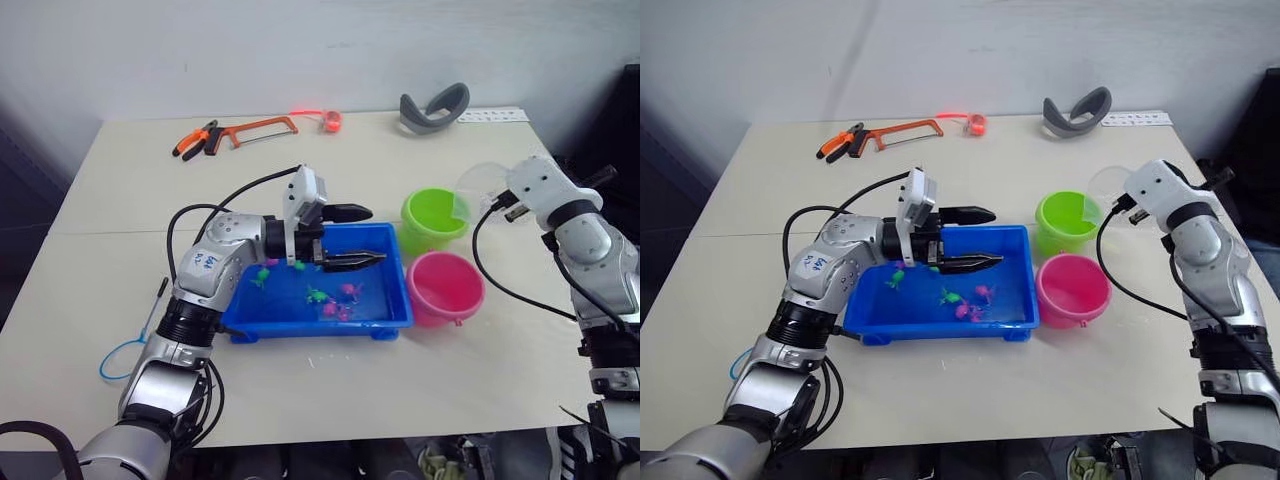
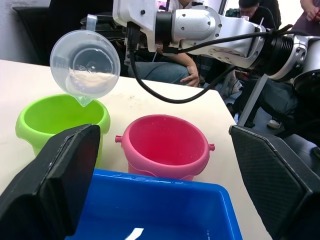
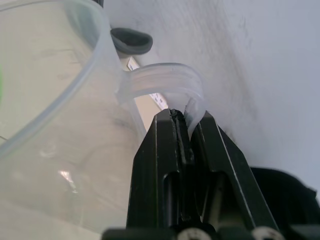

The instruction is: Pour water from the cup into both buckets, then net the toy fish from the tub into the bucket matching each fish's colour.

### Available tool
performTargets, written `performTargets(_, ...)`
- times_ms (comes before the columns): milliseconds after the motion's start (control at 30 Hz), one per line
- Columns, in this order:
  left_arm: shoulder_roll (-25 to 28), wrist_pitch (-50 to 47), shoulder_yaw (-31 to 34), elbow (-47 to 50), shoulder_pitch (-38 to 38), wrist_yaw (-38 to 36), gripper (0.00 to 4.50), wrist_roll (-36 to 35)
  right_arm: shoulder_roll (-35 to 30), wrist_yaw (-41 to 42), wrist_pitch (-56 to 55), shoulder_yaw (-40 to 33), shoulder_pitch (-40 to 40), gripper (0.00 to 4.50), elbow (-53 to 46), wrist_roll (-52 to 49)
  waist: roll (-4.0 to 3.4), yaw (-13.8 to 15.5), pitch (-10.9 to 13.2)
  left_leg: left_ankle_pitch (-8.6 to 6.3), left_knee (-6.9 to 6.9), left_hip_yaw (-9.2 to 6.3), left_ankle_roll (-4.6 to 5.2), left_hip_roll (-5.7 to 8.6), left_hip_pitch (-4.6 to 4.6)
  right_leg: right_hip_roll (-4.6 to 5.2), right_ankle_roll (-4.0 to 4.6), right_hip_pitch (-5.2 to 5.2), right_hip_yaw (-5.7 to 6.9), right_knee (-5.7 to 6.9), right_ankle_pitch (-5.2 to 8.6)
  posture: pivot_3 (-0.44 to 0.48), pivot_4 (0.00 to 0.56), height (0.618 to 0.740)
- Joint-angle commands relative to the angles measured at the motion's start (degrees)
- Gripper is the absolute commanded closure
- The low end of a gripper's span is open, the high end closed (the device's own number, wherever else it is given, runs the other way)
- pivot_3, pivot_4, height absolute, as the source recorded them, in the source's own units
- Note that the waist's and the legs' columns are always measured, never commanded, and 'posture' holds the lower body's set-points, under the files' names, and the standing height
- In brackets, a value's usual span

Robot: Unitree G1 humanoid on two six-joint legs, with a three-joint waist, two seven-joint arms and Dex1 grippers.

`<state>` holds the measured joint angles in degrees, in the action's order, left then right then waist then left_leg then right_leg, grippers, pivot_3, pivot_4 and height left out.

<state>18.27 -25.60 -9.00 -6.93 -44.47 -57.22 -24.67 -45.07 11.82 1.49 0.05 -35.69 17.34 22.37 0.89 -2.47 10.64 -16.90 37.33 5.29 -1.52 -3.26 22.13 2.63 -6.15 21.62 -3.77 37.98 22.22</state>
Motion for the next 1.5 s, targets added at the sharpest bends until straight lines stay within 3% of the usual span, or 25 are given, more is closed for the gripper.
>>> performTargets(33,-0.01,0.48,1.23,3.08,0.04,0.38,0.00,-0.41,-2.58,-2.27,-4.93,2.25,-3.45,4.48,0.18,4.65,0.00,-0.43,0.00,0.00,0.00,-0.01,0.00,-0.03,0.00,0.00,0.00,0.00,0.00,0.00,0.00,0.000,0.150,0.740)
performTargets(333,-0.02,0.07,1.41,3.86,0.24,1.02,0.00,-0.64,-6.87,-8.03,-16.28,12.16,-10.52,4.48,1.69,20.10,0.00,-0.99,0.00,0.00,0.01,0.00,0.00,-0.08,0.01,0.00,0.00,0.01,0.01,0.02,0.00,0.000,0.150,0.740)
performTargets(533,0.07,-0.20,1.46,4.23,0.50,1.19,0.00,-0.84,-7.19,-11.42,-17.93,13.79,-12.31,4.48,1.76,25.55,0.00,-0.97,0.00,0.00,0.06,0.01,-0.01,-0.09,0.02,0.01,0.01,0.03,0.01,0.07,0.00,0.000,0.150,0.740)
performTargets(900,-0.06,-0.08,1.48,3.67,-0.15,0.78,0.00,-0.98,-6.83,-10.43,-15.35,8.53,-8.68,4.48,2.86,19.34,0.00,-0.94,0.00,0.00,0.24,0.00,0.00,-0.09,0.02,0.00,0.01,0.02,0.03,0.25,0.00,0.000,0.150,0.740)
performTargets(1000,-0.20,-0.11,1.42,3.83,-0.12,0.46,0.00,-1.24,-4.15,-7.56,-11.05,2.24,-4.28,4.48,0.38,10.91,0.00,-0.80,0.00,0.00,0.31,-0.02,0.00,-0.09,0.03,0.00,0.00,0.01,0.03,0.31,0.00,0.000,0.150,0.740)
performTargets(1200,-0.67,-4.41,2.24,6.02,-0.22,-1.69,0.00,-5.98,12.96,-3.56,13.15,-20.13,6.06,4.48,-14.68,-17.31,0.02,-0.67,0.00,-0.02,0.56,-0.13,0.01,-0.21,0.07,-0.13,0.00,-0.08,0.11,0.57,0.00,0.000,0.150,0.740)
performTargets(1500,1.07,-11.48,2.61,9.23,-1.03,-5.92,0.00,-11.99,28.81,-9.76,36.96,-43.45,20.29,4.48,-42.74,-40.78,0.00,-0.35,-0.01,-0.03,0.65,-0.16,-0.04,-0.24,0.09,-0.20,0.01,-0.06,0.09,0.71,0.00,0.000,0.150,0.740)
